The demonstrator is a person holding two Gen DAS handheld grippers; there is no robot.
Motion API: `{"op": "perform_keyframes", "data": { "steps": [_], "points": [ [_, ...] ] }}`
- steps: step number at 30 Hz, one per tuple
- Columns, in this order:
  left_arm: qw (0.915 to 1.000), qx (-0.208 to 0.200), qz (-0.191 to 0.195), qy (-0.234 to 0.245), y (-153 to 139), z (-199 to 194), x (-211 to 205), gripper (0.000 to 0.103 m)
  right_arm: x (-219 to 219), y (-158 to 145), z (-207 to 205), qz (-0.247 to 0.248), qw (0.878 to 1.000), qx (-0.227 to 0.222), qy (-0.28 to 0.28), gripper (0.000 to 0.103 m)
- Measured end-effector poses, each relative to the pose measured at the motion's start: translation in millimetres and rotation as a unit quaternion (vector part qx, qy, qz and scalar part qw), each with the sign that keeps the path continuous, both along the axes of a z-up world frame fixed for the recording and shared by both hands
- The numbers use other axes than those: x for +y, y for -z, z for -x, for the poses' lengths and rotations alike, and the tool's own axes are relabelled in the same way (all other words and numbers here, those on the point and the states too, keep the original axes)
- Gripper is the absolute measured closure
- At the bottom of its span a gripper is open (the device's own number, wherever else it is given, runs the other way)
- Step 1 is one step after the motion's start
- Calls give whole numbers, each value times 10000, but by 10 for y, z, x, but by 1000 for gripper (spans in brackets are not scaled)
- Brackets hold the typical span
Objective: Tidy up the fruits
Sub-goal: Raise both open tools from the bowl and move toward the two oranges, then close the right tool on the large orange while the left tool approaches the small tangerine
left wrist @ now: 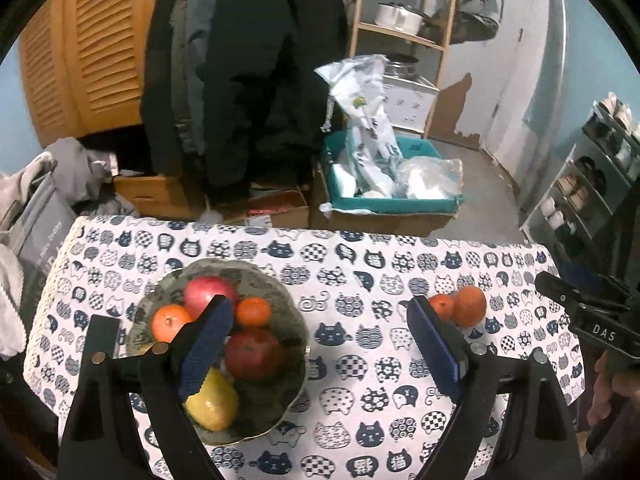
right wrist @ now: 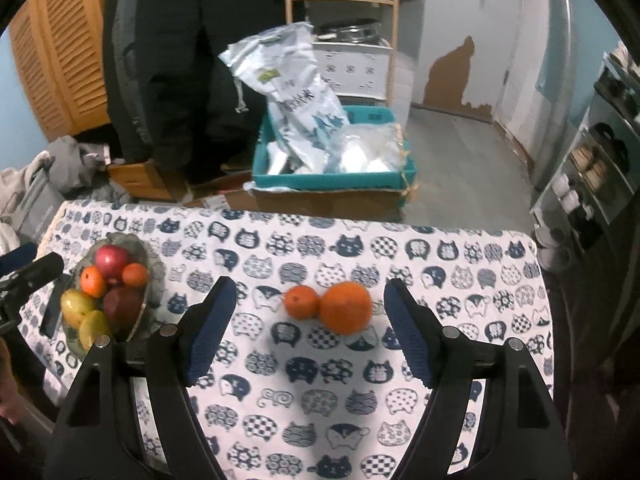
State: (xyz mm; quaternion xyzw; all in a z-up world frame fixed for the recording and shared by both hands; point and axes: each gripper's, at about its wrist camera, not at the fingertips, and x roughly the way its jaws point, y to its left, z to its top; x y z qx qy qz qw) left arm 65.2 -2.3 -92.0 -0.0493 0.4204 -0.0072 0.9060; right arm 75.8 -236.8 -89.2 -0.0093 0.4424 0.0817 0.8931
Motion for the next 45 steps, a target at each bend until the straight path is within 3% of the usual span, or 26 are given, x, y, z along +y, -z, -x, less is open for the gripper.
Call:
{"op": "perform_keyframes", "data": {
  "steps": [11, 18, 26, 39, 45],
  "points": [
    [9989, 221, -186, 362, 218, -245, -447, 3, -348, 260, -71, -79, 9993, 282, 229, 27],
    [9976, 453, -255, 451, 524, -470, -645, 1, -408, 629, -236, -273, 9968, 735, 180, 27],
    [9942, 839, -375, 551, 947, -765, -835, 1, -343, 1170, -499, -157, 9929, 1175, 22, 27],
    [9915, 1132, -244, 594, 1304, -1005, -904, 2, -322, 1605, -765, -271, 9886, 1478, -123, 27],
    [9906, 1210, -151, 614, 1364, -1058, -933, 2, -346, 1744, -807, -494, 9860, 1588, -107, 34]
  ]
}}
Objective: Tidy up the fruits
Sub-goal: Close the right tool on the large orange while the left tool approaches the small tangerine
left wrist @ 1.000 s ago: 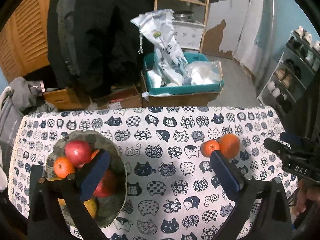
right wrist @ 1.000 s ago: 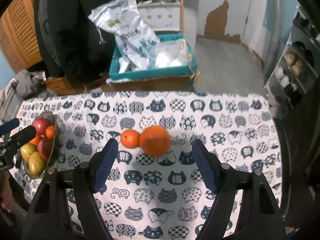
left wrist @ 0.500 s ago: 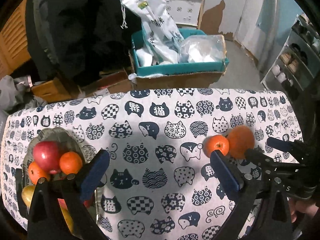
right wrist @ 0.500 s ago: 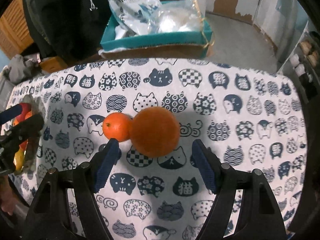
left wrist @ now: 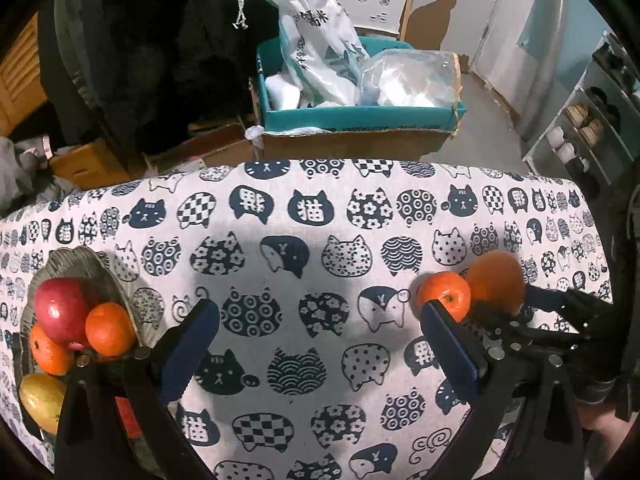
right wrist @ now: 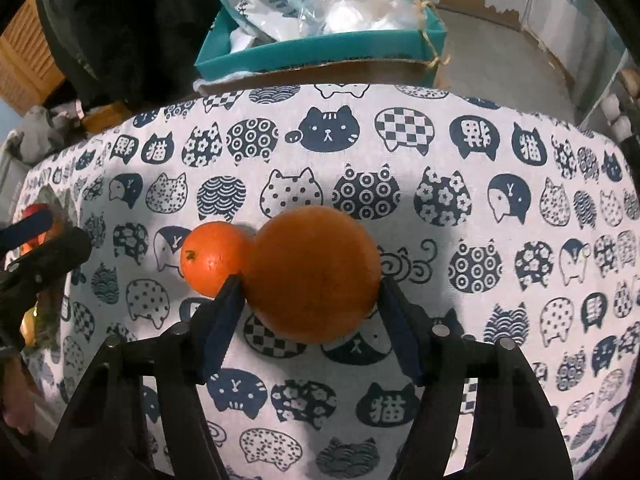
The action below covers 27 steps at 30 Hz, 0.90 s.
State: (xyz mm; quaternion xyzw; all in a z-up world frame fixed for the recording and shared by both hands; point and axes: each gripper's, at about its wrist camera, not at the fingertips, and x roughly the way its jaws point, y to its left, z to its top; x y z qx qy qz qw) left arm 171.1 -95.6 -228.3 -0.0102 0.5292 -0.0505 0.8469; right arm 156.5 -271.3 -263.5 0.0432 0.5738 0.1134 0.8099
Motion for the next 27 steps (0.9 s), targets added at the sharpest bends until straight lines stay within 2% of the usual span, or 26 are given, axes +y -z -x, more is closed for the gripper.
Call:
{"op": "perform_keyframes", "data": {
  "steps": [6, 18, 27],
  "points": [
    [9999, 20, 35, 104, 32, -47, -117, 2, -89, -25, 23, -85, 9999, -19, 142, 38],
    [9987, 136, 214, 432, 125, -103, -526, 2, -601, -159, 183, 459, 9960, -227, 728, 38],
    [9968, 326, 39, 723, 367, -134, -869, 2, -913, -94, 355, 503, 9928, -217, 1062, 38]
  ]
}}
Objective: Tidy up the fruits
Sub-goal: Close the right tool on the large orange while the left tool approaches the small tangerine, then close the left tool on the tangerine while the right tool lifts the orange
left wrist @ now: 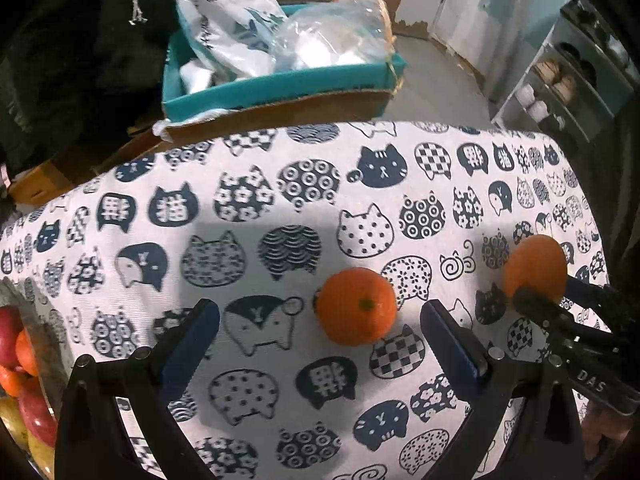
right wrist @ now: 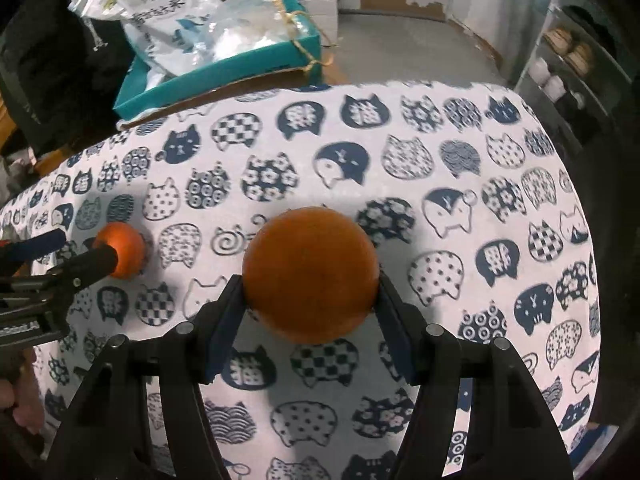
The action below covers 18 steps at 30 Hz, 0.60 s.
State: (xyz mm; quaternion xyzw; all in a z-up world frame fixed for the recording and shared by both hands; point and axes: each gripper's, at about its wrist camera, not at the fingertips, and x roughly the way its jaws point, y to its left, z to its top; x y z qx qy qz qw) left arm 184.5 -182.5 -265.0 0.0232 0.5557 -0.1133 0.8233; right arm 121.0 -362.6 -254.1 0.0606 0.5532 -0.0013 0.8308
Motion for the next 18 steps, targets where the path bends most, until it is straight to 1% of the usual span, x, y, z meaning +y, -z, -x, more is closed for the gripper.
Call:
{"op": "perform_keyframes", "data": {
  "steps": [3, 5, 7, 9, 11, 13, 14, 15, 16, 18],
  "points": [
    [10000, 66, 3, 0, 61, -26, -63, 3, -59, 15, 28, -37, 10000, 18, 61, 38],
    [9999, 105, 31, -10, 101, -44, -81, 9, -70, 6, 39, -47, 10000, 5, 56, 38],
    [9998, 176, 1, -38, 150, -61, -100, 20, -71, -5, 45, -48, 10000, -18, 50, 38],
    [9996, 283, -37, -36, 214, -78, -111, 27, -74, -16, 50, -47, 10000, -36, 39, 38],
    [9998, 152, -109, 18, 199, -61, -143, 29, -74, -18, 48, -53, 10000, -44, 42, 38],
    [9998, 173, -76, 98, 201, -54, -165, 46, -67, -12, 37, -55, 10000, -36, 50, 38],
    [9997, 181, -42, 129, 197, -53, -175, 49, -63, -8, 34, -51, 10000, -29, 55, 38],
    [9997, 164, -11, 164, 189, -37, -181, 55, -57, -5, 29, -50, 10000, -25, 63, 38],
    [9997, 160, 38, 205, 177, -23, -185, 58, -50, -8, 25, -51, 10000, -24, 65, 38],
    [9996, 141, -47, 227, 166, 0, -194, 58, -17, -25, 22, -43, 10000, -47, 35, 38]
  ]
}}
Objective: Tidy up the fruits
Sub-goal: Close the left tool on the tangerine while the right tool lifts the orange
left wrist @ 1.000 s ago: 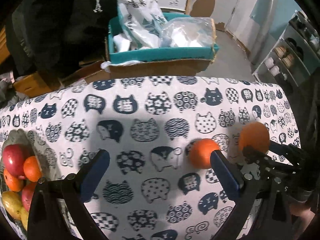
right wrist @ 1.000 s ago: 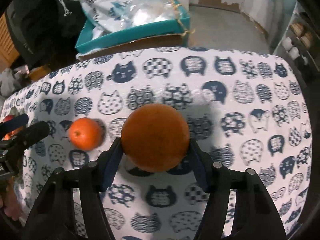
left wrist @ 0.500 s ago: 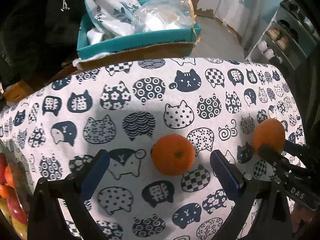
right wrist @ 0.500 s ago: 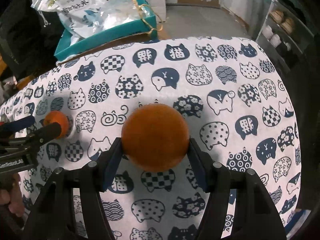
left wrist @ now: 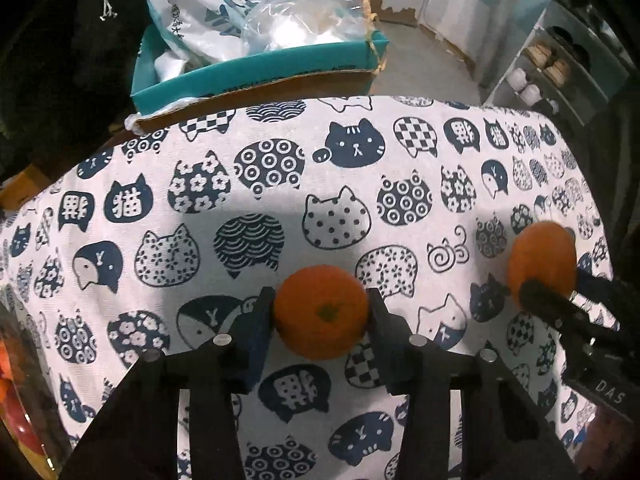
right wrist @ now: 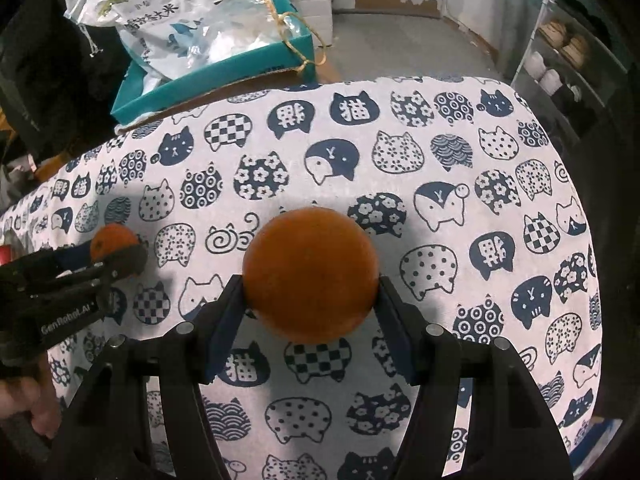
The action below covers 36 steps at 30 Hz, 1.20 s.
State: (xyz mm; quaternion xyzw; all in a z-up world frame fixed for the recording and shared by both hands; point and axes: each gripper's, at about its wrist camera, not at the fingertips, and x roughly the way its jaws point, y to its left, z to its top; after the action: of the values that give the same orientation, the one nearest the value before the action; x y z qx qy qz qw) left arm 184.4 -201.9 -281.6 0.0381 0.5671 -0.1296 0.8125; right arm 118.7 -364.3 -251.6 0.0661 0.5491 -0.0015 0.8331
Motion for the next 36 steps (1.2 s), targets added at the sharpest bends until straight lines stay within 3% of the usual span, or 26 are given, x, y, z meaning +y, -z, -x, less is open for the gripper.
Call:
{"op": "perform_keyframes", "data": {
  "steps": [8, 36],
  "points": [
    [9997, -248, -32, -71, -203, 157, 179, 59, 176, -162, 2, 42, 9998, -144, -135, 38],
    [9903, -1231, 253, -596, -1380, 817, 1118, 59, 1006, -1276, 301, 59, 9899, -1103, -893, 39]
  ]
}}
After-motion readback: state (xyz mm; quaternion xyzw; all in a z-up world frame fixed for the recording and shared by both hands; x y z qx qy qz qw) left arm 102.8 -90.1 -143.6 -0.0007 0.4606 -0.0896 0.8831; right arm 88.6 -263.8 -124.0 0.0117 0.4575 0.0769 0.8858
